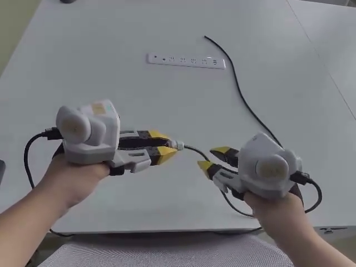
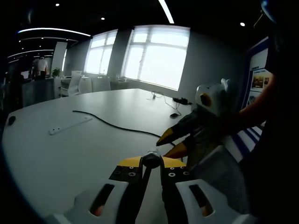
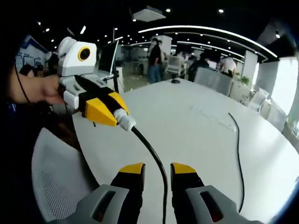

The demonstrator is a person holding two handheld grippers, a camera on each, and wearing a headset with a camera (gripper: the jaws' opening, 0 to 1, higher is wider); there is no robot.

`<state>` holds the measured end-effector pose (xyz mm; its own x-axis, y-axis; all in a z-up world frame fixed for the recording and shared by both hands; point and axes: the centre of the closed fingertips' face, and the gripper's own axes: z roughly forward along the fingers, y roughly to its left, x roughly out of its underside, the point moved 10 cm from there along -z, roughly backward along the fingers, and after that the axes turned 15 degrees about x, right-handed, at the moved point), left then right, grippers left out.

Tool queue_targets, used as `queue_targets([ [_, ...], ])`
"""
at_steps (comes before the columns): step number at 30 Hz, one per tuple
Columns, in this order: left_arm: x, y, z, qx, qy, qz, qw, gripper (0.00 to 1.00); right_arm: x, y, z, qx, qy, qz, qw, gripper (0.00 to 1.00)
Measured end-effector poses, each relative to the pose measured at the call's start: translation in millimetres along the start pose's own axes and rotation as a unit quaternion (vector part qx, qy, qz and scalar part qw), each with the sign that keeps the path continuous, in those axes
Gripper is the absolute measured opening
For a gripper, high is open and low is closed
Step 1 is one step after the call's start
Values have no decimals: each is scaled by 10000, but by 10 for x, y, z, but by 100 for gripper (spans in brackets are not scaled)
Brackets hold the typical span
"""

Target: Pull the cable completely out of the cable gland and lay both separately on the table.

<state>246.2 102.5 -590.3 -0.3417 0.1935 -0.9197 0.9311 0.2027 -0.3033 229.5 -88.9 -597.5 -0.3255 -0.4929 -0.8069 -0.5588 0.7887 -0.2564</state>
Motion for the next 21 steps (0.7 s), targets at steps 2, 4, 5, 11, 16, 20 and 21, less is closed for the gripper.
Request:
queue_targets([
  [2, -7, -2, 8, 18, -11, -7, 10000, 15, -112, 29, 11, 28, -128, -410, 9991, 17],
  [4, -6, 1, 16, 22, 3, 1, 10000, 15, -188, 76, 28, -97, -213, -597, 9979, 15],
  [5, -5, 2, 21, 23, 7, -2, 10000, 15, -233, 108, 43, -149, -288, -761, 9966, 15],
  [11, -2, 7, 42, 19, 12, -29, 10000, 15, -297, 192, 92, -273, -386, -1403, 9890, 11],
  [16, -30, 18, 40, 26, -11, -34, 10000, 15, -323, 193, 99, -271, -428, -1692, 9843, 6],
  [20, -33, 24, 47, 38, 8, -24, 10000, 15, -314, 183, 107, -273, -428, -1914, 9802, 4],
  [21, -30, 26, 50, 49, 19, -34, 10000, 15, -309, 178, 106, -264, -421, -1951, 9795, 3],
])
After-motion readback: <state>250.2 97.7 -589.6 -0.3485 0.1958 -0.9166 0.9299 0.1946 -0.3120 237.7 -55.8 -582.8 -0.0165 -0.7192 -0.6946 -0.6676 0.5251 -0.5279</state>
